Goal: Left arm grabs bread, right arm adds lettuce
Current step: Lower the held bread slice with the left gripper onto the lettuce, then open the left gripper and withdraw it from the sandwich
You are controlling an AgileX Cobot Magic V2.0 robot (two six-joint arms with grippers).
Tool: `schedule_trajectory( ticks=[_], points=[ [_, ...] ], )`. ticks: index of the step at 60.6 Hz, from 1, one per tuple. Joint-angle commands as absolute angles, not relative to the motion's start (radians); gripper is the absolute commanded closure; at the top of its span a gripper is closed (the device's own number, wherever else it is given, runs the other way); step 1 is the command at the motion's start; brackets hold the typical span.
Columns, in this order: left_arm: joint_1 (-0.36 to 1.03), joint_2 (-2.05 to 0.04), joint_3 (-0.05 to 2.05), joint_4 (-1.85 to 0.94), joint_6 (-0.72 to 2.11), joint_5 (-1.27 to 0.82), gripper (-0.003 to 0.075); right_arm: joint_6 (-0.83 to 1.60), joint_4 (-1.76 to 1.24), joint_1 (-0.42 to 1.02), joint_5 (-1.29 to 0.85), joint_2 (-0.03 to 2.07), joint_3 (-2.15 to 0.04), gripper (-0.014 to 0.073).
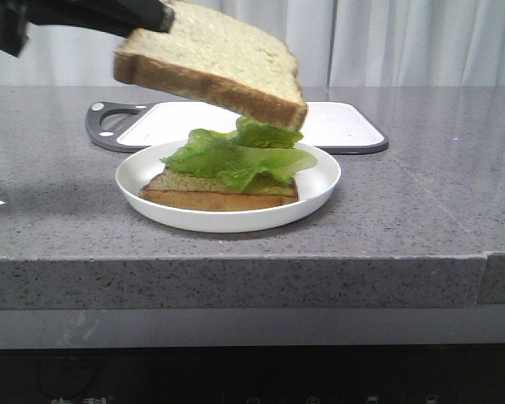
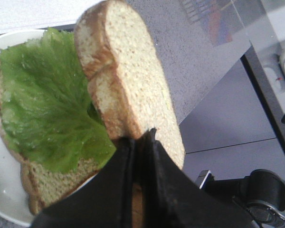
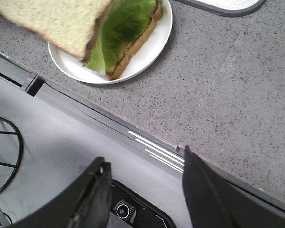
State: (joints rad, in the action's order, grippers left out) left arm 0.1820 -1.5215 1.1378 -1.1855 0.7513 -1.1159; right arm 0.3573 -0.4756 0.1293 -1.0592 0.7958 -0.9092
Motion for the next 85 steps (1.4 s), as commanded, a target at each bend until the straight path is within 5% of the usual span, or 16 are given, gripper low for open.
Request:
schedule_trajectory(
  ticks=[1, 22, 38, 42, 60, 85],
  points=[
    [0.190, -1.538, 1.183, -1.279, 0.763, -1.151, 0.0741, 0.360, -0.510, 0.130, -1.018, 0.790, -0.932, 0.0223],
    [0.188, -1.649, 1.186, -1.292, 0.775, -1.157, 0.0718, 0.360, -0.510, 0.130, -1.019, 0.790, -0.932, 0.0223],
    [0.188, -1.649, 1.186, -1.290, 0.784, -1.153, 0.0325, 0.360, -0.510, 0.130, -1.019, 0.790, -0.932, 0.0223],
    [0.183, -1.649, 1.190, -1.273, 0.784, -1.159, 0.0279, 0.360, -0.511, 0.130, -1.019, 0.790, -0.932, 0.0223],
    [0.113, -1.591, 1.306, -1.056, 0.675, -1.261, 0.0279, 0.360, -0.524, 0.130, -1.019, 0.790, -0.932, 0.0223],
    [0.181, -1.226, 1.256, -0.364, 0.264, -1.067, 0.0281, 0.302, -0.430, 0.130, -1.044, 0.790, -0.932, 0.0241]
  ],
)
